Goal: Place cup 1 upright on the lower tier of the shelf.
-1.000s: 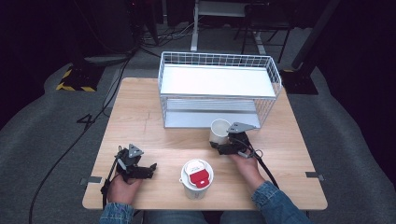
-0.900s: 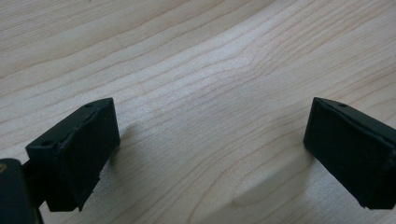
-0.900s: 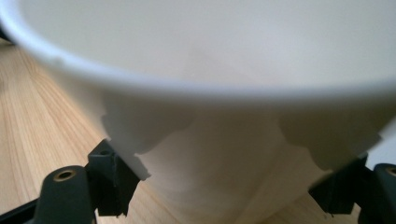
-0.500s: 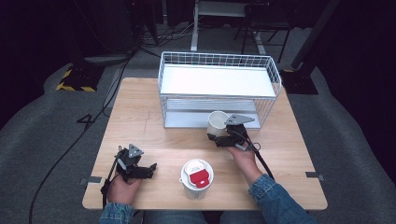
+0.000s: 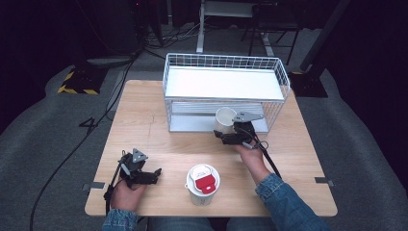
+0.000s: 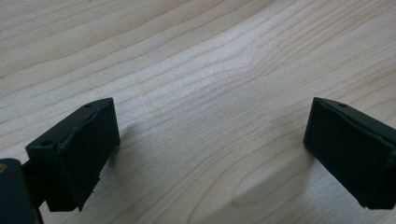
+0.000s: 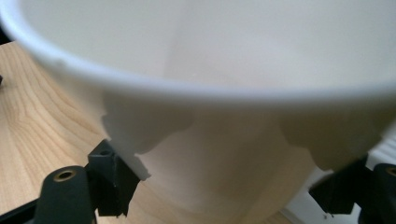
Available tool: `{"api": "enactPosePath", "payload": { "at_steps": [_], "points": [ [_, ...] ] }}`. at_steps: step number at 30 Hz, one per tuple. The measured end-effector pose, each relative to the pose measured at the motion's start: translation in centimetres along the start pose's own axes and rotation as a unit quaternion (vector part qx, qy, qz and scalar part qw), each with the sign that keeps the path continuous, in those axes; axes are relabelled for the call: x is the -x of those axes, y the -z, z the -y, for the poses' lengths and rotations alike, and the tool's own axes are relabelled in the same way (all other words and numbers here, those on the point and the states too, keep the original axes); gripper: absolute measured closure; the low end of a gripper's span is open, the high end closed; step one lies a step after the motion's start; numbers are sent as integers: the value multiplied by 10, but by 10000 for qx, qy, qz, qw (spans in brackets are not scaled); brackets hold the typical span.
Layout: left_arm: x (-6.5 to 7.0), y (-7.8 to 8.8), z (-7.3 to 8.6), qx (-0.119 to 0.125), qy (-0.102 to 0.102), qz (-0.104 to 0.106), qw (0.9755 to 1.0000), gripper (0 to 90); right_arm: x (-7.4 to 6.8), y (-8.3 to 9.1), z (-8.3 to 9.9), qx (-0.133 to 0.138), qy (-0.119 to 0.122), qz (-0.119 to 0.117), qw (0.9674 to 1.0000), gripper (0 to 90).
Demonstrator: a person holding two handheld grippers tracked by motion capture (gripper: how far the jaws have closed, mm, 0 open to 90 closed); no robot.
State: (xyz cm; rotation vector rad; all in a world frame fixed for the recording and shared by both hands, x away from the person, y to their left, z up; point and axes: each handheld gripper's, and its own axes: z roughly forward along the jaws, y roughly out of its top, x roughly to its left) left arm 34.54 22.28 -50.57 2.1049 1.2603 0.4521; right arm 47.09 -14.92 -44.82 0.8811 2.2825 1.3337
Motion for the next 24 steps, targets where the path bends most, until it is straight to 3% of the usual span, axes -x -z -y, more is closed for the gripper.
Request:
{"api": "enactPosePath", "payload": {
  "at_steps": [12,24],
  "points": [
    [0,0,0,-1,0,2,10000,40,5,-14,-10,-52,-1,363,9993,232],
    [0,0,0,-3,-2,2,10000,40,12,-26,-9,-57,-129,481,9987,232]
  ]
}}
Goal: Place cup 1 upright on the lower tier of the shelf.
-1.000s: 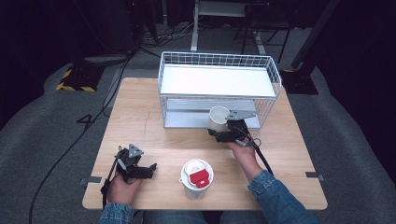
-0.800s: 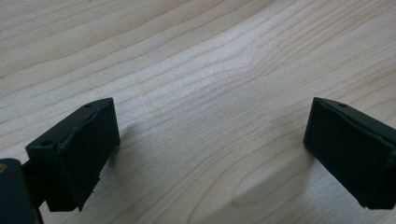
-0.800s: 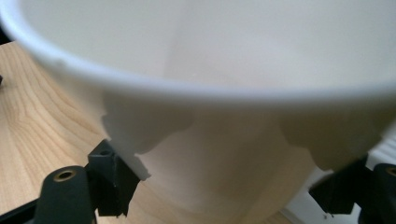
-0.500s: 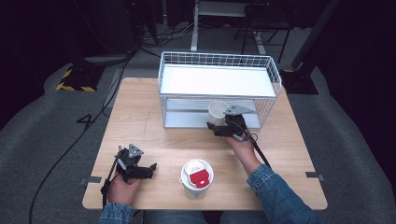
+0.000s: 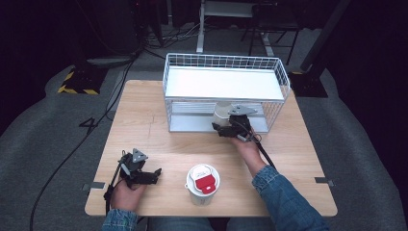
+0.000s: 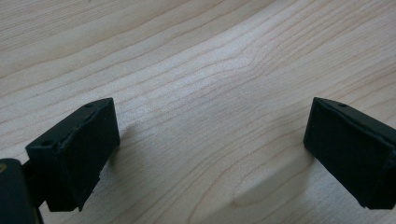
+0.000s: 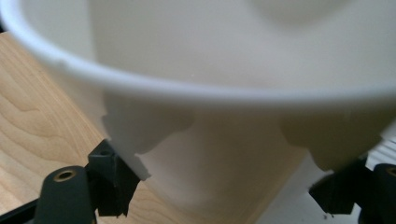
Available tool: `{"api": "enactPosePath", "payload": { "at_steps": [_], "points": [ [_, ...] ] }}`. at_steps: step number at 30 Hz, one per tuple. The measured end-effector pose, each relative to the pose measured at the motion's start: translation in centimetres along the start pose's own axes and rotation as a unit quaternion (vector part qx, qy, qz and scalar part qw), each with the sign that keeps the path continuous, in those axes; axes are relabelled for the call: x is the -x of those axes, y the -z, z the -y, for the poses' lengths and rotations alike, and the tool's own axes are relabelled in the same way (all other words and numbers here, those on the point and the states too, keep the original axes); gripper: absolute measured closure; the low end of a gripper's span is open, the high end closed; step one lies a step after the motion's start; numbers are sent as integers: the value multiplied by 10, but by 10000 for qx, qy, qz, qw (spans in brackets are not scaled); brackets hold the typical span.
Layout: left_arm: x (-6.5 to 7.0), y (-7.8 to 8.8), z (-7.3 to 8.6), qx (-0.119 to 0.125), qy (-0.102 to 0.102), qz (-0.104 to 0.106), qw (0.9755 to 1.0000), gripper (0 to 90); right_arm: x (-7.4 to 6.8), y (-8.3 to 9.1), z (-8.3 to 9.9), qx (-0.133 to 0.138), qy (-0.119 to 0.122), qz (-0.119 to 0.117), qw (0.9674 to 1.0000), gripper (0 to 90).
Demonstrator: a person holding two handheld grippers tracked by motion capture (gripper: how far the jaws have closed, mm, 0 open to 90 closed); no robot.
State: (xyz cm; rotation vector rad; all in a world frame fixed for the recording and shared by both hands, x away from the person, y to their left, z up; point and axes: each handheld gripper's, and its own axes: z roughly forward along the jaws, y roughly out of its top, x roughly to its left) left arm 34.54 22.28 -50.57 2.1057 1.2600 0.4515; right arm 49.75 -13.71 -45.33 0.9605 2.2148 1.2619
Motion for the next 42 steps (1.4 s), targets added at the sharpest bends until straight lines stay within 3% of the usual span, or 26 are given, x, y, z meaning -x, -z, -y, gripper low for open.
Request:
{"api": "enactPosePath", "payload": {
  "at_steps": [6,29,42],
  "points": [
    [0,0,0,0,2,2,10000,40,2,-8,-1,16,-85,165,9998,232],
    [0,0,0,7,20,-11,10000,40,9,-43,-2,14,-69,331,9994,232],
    [0,0,0,0,16,2,10000,40,14,-53,0,-178,-201,452,9986,232]
  ]
}}
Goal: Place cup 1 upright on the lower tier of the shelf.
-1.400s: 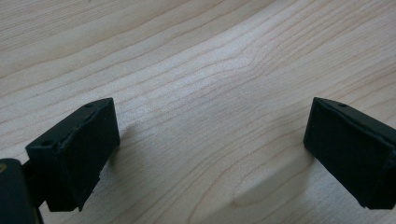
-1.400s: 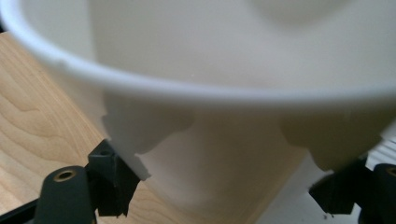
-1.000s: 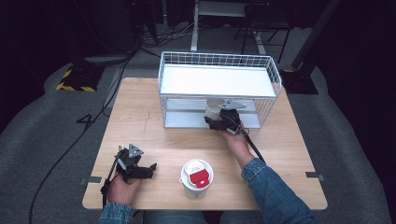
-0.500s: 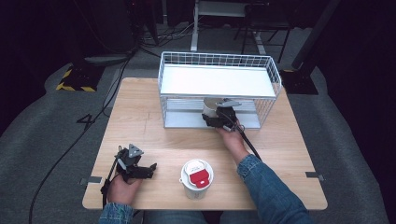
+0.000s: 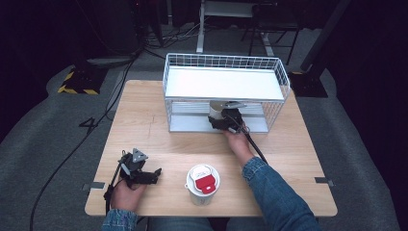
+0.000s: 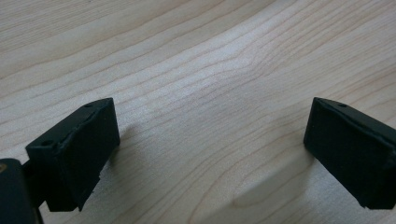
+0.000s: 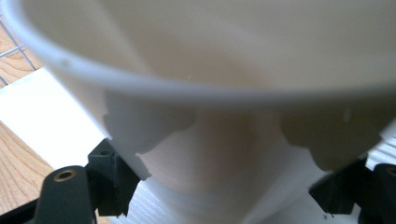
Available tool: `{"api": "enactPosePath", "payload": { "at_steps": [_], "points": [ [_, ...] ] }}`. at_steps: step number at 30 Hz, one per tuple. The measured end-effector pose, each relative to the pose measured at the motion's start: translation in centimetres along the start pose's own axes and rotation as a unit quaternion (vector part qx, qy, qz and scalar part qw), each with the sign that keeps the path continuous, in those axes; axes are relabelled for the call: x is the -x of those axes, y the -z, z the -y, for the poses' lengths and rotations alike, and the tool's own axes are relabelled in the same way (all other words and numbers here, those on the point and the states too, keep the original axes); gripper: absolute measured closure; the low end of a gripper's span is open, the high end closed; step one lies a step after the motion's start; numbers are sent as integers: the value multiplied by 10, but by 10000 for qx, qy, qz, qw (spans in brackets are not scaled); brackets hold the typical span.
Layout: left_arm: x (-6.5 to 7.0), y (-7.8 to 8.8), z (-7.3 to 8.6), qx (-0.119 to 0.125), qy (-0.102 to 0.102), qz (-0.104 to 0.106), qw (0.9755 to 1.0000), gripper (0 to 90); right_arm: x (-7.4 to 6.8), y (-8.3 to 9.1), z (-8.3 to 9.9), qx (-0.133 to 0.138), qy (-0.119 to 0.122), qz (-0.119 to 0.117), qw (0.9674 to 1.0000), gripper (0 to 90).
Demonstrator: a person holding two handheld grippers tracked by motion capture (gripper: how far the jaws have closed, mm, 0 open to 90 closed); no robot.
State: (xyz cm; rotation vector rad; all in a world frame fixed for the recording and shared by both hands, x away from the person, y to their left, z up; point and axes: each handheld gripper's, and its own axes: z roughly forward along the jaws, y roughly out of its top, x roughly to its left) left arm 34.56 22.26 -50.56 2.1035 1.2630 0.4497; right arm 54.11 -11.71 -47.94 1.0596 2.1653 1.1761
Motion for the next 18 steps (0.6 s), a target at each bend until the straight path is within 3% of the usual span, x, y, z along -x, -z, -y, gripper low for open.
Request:
{"api": "enactPosePath", "payload": {
  "at_steps": [18],
  "points": [
    [0,0,0,-1,1,0,10000,41,4,-3,1,-156,-116,-73,9998,229]
  ]
}}
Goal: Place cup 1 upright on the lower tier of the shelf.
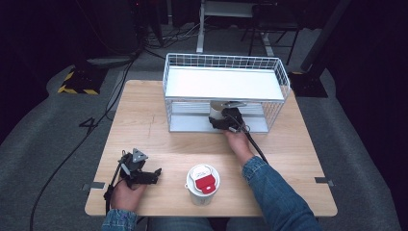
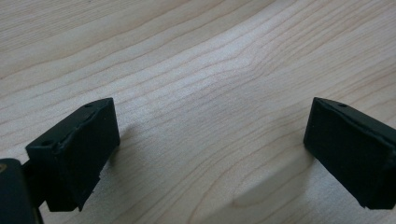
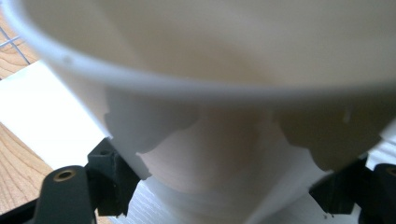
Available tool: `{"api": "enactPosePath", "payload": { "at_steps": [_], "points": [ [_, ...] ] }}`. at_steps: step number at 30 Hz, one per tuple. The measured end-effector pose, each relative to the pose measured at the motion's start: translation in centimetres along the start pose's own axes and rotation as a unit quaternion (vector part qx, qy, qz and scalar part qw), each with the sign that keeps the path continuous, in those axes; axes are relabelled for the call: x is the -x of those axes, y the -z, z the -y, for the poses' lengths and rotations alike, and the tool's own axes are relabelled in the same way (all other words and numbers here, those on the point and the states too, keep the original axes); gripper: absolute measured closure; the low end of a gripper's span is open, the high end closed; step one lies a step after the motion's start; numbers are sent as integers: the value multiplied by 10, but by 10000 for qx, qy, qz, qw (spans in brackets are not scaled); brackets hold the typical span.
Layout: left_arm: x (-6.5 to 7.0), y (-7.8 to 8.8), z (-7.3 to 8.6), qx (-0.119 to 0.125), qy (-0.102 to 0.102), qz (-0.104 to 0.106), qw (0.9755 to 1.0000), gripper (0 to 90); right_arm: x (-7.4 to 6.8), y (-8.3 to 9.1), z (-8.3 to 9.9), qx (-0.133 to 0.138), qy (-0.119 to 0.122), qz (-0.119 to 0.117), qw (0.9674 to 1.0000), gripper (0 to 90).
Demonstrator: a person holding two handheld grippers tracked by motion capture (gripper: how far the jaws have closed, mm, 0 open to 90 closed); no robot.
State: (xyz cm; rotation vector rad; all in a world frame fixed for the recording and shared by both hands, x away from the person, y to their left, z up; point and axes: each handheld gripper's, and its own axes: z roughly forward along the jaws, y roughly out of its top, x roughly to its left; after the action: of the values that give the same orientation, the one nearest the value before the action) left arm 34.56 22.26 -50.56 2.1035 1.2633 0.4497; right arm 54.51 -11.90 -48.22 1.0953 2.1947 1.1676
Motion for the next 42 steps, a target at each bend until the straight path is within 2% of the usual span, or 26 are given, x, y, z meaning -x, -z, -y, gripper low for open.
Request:
{"api": "enactPosePath", "payload": {
  "at_steps": [3,5,13,16,21,23,32,34,35,36,38,42],
  "points": [
    [0,0,0,1,0,-1,10000,40,1,0,0,-12,12,-23,10000,204],
    [0,0,0,11,1,-9,10000,40,0,-1,1,-47,131,-66,9999,177],
    [0,0,0,-1,-1,0,10000,40,-1,0,0,22,100,-70,9999,145],
    [0,0,0,-1,-2,-1,10000,40,-3,4,-1,68,147,4,9999,112],
    [0,0,0,-1,-1,-2,10000,41,-4,11,-1,125,127,10,9998,110],
    [0,0,0,9,1,-18,10000,41,-4,17,-1,191,180,17,9997,110],
    [0,-1,0,27,21,-18,10000,41,-4,44,2,372,103,-32,9993,110],
    [0,-1,0,26,20,-17,10000,42,-6,54,1,447,91,-134,9989,111],
    [0,-1,0,27,21,-17,10000,42,-6,54,1,447,91,-134,9989,111],
    [0,-1,0,28,25,-17,10000,42,-9,63,-1,473,138,-188,9986,112],
    [0,-1,0,27,22,-15,10000,42,-9,66,-1,490,173,-203,9984,114],
    [0,-1,0,29,23,-15,10000,42,-9,87,-4,471,247,-266,9982,118]
  ]
}}
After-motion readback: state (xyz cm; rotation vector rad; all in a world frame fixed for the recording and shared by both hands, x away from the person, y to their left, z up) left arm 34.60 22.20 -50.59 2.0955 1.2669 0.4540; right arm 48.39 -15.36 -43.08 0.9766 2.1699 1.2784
